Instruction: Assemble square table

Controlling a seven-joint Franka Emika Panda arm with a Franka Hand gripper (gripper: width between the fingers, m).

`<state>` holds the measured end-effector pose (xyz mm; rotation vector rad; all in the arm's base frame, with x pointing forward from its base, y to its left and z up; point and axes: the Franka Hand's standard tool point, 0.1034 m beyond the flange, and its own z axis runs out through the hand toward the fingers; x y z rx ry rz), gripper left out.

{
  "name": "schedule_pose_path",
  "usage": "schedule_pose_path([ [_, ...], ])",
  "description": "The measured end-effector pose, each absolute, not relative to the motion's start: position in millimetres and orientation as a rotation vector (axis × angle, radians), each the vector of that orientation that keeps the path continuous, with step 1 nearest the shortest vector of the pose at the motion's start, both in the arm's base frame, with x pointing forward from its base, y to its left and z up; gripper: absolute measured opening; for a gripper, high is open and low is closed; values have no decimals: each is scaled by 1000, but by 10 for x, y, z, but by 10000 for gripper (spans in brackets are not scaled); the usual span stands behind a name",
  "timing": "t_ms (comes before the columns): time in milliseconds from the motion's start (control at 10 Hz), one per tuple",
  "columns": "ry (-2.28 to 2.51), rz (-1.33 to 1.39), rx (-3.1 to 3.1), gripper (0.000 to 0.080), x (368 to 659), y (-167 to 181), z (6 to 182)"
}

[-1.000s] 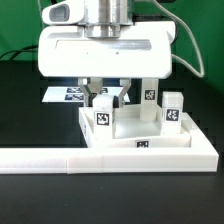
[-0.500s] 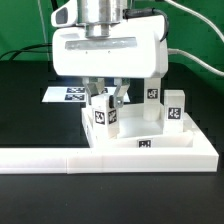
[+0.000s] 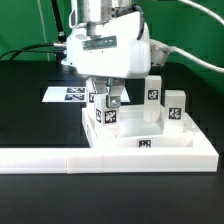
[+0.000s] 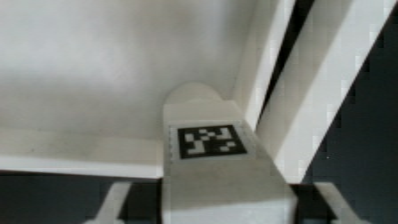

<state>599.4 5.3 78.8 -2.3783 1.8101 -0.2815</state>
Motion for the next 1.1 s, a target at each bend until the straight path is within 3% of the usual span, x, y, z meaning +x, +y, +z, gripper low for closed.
schedule_pose_path([
  [500, 1842, -277, -2343, 302, 6000, 49, 793],
  [700, 1732, -290, -2434, 607, 6001, 64, 785],
  [1100, 1137, -341, -2809, 647, 6001, 72, 782],
])
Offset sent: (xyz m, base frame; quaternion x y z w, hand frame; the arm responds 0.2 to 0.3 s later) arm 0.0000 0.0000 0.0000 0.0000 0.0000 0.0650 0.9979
